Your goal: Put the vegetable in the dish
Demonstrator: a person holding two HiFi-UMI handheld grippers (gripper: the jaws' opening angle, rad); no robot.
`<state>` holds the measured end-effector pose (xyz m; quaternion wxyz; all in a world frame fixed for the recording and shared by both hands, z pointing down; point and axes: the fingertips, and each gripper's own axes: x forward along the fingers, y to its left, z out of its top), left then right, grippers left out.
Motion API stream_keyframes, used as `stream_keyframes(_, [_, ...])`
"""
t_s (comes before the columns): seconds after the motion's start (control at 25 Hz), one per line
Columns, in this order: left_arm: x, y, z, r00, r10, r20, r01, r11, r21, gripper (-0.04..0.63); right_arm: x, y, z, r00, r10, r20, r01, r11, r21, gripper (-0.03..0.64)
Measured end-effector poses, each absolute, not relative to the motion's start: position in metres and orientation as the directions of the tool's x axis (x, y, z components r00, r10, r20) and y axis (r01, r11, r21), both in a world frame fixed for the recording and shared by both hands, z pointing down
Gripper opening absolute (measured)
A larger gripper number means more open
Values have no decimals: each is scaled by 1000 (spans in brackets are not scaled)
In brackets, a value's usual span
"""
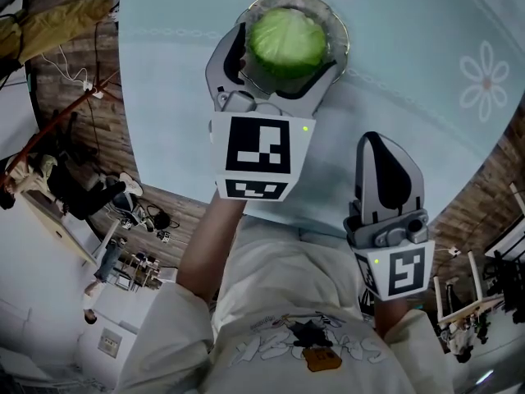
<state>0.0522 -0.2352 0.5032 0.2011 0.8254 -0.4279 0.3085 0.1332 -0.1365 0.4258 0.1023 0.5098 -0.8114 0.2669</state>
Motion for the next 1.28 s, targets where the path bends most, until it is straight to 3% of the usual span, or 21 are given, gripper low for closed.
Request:
stream_keyframes(0.32, [43,-219,474,461,-619,636,-837,-540,82,494,132,-126,409,-441,-793,421,-893,343,-290,23])
stream_keyframes(0.52, [42,-207,450,490,-637,595,-830,-550,94,432,125,-117,393,-440,-804,401,-895,353,-274,23])
stream_keyframes(0.68, [40,-195,433,503,-644,576,-823,-561,90,340,124,-108,381,-424,-815,395,-903,348,-252,23])
stream_keyframes(0.84, [33,-182,414,510,-661,551,-825,-558,93,301,122,-99,370,-406,-828,387,-912,339,-231,23])
stream_keyframes(1.28, [21,-129,357,533,-688,493,-811,-581,68,267,116,-64,329,-372,-857,358,-928,331,-173,23])
